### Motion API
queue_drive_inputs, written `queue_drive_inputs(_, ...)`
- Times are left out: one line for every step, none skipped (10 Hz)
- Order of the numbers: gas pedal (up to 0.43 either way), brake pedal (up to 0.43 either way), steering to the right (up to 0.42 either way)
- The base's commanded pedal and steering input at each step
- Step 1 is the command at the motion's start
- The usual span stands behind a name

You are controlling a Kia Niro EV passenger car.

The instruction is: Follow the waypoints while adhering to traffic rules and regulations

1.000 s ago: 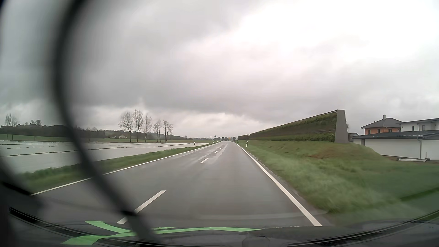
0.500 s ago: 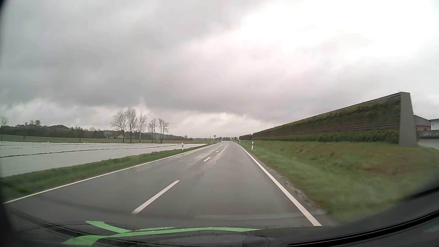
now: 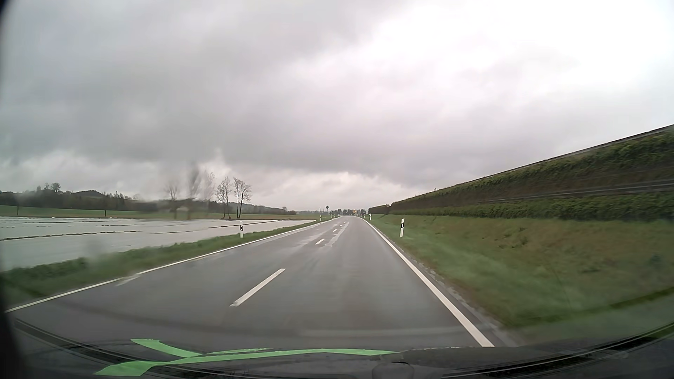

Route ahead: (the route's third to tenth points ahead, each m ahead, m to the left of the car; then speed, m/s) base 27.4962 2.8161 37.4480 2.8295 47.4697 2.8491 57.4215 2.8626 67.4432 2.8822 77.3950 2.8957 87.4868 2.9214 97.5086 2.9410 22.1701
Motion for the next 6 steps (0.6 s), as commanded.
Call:
queue_drive_inputs(0.157, 0.000, -0.003)
queue_drive_inputs(0.157, 0.000, -0.003)
queue_drive_inputs(0.157, 0.000, -0.003)
queue_drive_inputs(0.157, 0.000, -0.003)
queue_drive_inputs(0.157, 0.000, -0.004)
queue_drive_inputs(0.157, 0.000, -0.003)
